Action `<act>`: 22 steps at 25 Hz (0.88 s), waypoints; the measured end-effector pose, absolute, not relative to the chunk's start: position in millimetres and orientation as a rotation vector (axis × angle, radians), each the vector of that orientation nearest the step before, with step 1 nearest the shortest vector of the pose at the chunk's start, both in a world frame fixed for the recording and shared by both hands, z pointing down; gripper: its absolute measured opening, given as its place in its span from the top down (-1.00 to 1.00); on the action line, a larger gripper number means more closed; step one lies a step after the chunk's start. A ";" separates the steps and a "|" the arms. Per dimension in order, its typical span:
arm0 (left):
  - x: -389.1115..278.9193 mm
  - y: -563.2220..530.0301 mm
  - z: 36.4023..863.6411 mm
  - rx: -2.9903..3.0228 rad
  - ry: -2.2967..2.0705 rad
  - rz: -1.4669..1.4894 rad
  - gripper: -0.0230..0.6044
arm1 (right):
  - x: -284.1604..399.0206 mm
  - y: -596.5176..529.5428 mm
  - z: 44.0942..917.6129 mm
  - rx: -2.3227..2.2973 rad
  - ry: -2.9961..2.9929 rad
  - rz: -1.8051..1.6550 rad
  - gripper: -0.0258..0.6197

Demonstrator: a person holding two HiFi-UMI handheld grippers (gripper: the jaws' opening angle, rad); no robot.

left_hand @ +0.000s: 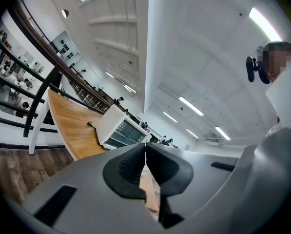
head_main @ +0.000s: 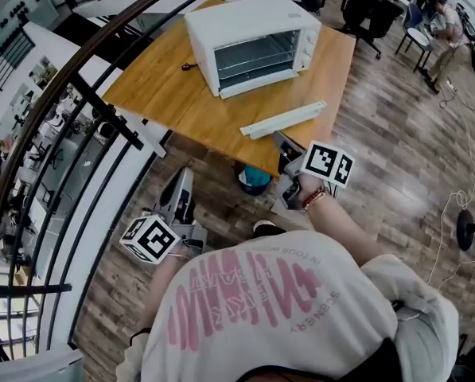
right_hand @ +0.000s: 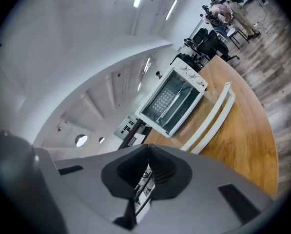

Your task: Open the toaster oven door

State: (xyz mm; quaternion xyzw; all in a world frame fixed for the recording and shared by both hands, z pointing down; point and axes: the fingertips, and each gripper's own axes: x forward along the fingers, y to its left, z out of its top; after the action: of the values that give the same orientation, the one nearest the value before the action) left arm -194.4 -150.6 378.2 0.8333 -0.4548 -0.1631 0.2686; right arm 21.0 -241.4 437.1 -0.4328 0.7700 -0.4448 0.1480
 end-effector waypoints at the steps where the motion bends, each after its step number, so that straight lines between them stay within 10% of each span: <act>1: -193.7 -147.8 378.3 2.250 -1.223 -0.440 0.85 | 21.0 -237.8 429.2 -1.227 2.201 -1.274 0.94; 22: -136.8 -121.5 373.2 2.315 -1.213 -0.439 0.85 | 40.8 -186.1 328.4 -1.179 2.591 -0.582 0.93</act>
State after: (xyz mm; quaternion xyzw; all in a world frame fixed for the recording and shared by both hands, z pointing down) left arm -136.8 -121.5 373.2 0.8473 -0.4439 -0.1606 0.2433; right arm 40.8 -186.1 328.4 -0.4029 0.8855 -0.1990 0.1179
